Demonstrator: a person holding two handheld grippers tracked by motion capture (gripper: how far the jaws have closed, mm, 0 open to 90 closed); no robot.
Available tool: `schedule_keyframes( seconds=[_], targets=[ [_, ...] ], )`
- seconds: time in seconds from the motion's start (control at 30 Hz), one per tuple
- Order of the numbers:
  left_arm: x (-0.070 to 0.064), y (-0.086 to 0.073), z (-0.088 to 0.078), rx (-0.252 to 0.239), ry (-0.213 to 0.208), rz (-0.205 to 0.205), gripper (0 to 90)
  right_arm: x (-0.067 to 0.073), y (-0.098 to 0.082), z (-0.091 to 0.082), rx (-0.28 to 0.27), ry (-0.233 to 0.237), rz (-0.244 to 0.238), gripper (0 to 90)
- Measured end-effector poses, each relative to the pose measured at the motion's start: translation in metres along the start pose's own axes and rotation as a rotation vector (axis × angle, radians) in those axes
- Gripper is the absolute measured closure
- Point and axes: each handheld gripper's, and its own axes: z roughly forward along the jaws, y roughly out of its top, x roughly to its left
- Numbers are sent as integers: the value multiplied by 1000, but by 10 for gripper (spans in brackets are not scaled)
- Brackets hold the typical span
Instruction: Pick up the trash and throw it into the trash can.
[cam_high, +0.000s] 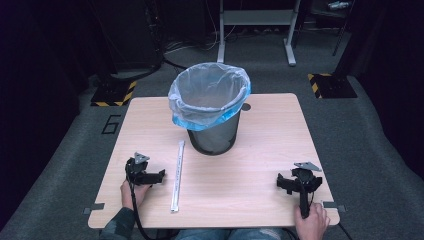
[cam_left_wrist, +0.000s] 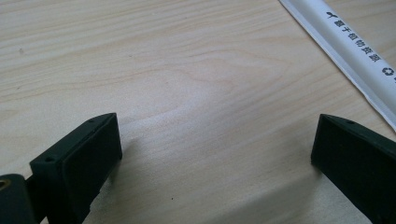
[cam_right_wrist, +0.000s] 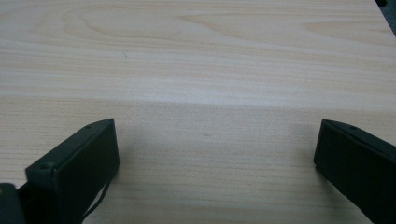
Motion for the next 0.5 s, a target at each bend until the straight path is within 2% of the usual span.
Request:
schedule_keyframes(
  seconds=[0.5],
  targets=[
    [0,0,0,0,-2,2,12,-1,1,1,1,8,-8,0]
  ],
)
